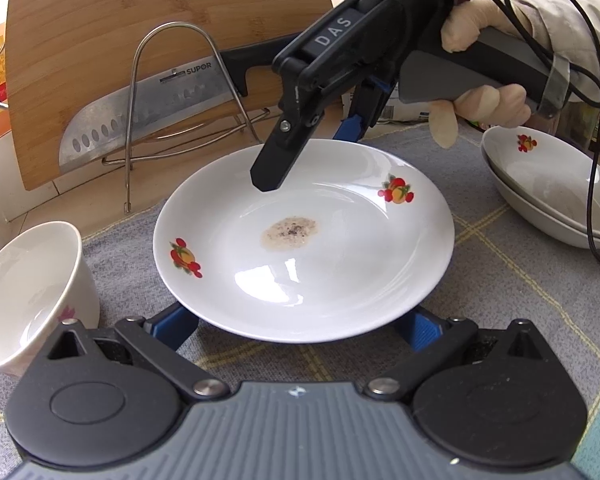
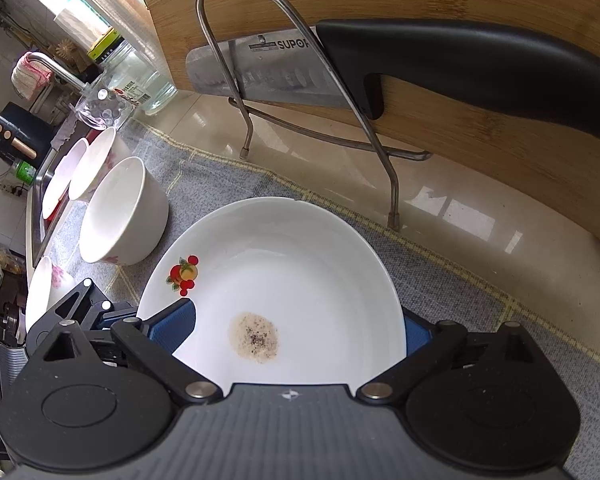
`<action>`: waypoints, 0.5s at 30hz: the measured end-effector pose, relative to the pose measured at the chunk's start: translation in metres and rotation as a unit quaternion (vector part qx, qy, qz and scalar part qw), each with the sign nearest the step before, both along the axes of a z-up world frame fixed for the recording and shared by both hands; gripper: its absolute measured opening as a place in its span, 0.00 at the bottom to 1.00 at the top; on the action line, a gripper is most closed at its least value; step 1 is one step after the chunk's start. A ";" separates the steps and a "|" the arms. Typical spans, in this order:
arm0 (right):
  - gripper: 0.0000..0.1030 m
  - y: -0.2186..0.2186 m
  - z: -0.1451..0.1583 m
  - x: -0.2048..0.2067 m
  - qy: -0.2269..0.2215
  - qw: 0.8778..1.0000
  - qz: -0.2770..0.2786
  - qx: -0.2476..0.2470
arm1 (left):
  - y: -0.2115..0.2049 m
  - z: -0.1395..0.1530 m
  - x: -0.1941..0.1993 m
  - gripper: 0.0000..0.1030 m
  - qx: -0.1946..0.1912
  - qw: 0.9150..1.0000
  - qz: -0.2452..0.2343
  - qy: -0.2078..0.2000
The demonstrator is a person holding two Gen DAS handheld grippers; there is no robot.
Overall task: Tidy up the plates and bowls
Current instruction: 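Lift the stained plate with both grippers and carry it toward the plate stack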
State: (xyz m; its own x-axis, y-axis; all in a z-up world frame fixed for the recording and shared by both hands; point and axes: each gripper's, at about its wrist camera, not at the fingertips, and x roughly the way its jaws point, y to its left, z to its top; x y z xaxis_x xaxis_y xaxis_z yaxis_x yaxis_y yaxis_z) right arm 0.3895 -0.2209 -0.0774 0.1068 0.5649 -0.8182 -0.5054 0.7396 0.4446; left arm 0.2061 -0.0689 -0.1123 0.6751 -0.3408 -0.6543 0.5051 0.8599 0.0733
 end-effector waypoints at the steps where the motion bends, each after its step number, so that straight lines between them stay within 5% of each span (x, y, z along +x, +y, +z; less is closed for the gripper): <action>1: 1.00 0.001 0.000 0.001 0.000 1.000 0.001 0.001 | 0.001 0.000 0.000 1.00 0.000 1.000 -0.001 0.000; 15: 1.00 0.003 -0.001 0.008 0.013 1.000 0.001 0.010 | 0.004 -0.001 0.002 1.00 -0.003 1.000 -0.005 0.002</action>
